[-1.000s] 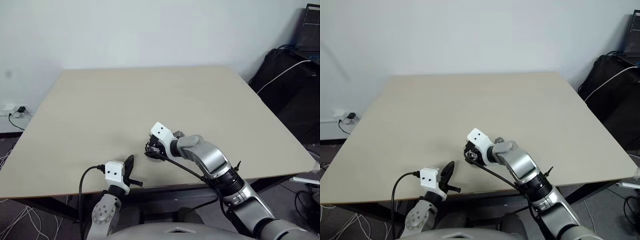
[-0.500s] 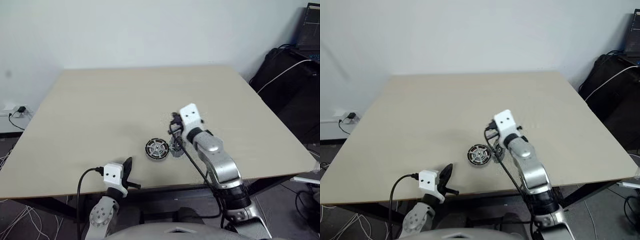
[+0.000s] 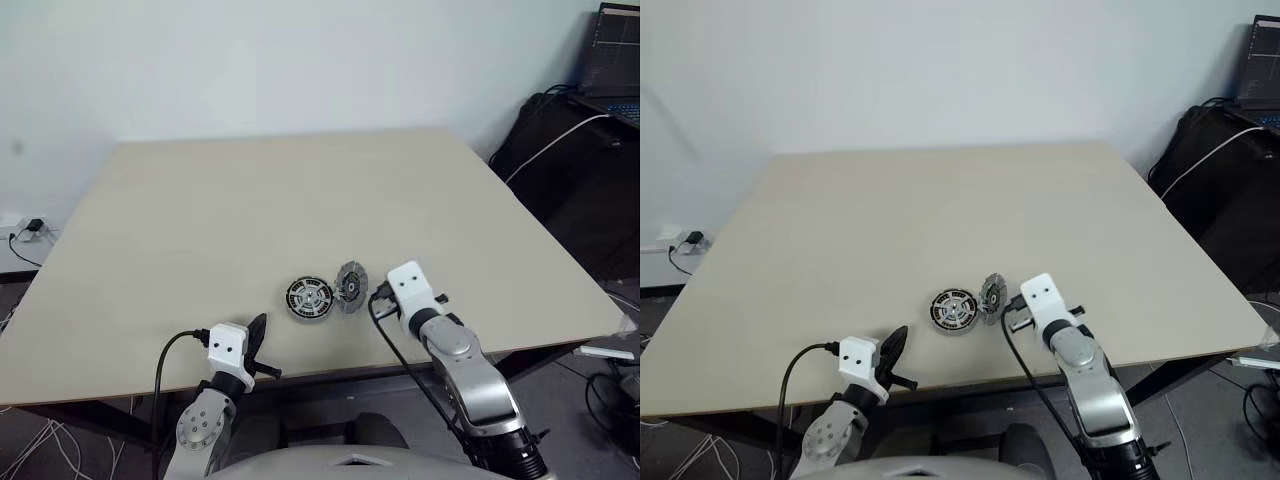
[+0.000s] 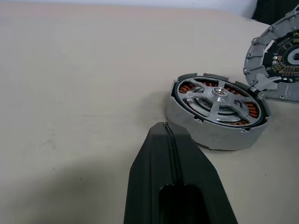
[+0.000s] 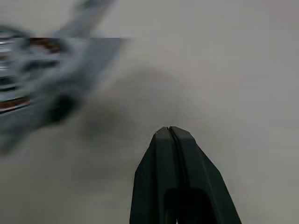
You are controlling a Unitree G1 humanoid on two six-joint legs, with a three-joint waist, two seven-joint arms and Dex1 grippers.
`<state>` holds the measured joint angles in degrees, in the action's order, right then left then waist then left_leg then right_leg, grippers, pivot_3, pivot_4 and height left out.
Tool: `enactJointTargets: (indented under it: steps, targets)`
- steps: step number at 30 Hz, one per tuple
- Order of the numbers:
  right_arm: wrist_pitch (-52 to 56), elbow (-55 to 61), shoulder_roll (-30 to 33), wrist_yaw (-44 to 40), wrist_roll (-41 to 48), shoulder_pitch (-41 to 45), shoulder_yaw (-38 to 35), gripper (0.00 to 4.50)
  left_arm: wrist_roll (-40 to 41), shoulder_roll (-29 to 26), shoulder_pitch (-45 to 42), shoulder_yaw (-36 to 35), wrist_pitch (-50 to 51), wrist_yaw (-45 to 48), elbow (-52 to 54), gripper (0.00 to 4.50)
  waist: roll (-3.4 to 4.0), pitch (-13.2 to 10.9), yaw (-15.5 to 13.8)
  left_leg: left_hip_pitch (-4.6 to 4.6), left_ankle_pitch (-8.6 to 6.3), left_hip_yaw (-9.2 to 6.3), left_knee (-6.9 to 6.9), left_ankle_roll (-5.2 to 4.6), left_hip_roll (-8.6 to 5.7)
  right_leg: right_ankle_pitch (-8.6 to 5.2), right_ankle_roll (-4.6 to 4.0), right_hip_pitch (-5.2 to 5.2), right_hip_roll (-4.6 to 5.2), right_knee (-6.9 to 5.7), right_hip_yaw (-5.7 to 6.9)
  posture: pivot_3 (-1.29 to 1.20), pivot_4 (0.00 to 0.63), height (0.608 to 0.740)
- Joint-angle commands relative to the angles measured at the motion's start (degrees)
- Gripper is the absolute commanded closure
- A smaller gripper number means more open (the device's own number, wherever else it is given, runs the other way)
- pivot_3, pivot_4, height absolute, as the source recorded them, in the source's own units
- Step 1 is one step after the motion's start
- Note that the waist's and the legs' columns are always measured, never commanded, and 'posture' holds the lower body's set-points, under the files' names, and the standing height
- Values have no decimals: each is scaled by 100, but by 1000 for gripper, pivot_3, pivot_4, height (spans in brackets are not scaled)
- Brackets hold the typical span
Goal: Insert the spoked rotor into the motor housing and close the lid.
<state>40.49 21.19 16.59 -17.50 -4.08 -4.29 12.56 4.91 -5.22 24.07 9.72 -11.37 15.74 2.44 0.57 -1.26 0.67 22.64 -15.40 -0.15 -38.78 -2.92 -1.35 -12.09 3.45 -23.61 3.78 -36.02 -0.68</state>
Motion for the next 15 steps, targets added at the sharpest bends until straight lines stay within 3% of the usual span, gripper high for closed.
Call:
enactJointTargets:
  steps: [1,8,15]
  targets:
    - [134,500,66,-495,421,119,75,4485,8,-31,-21,40,26,44,306,4500,-5,-3,-5,-1,-1,0,-1,2,0,0,0,1,2,0,3,0,0,740]
    - [-47,526,206,-939,768,224,179,4485,8,-4,38,27,87,34,377,4500,-18,-12,-8,1,-3,-1,-1,4,-1,-1,2,0,21,3,6,0,0,740]
    - [-498,78,-4,-781,616,467,456,4485,4,19,76,14,116,2,441,4500,-23,-15,-2,0,-5,-1,-1,7,0,-1,3,0,31,2,11,0,0,740]
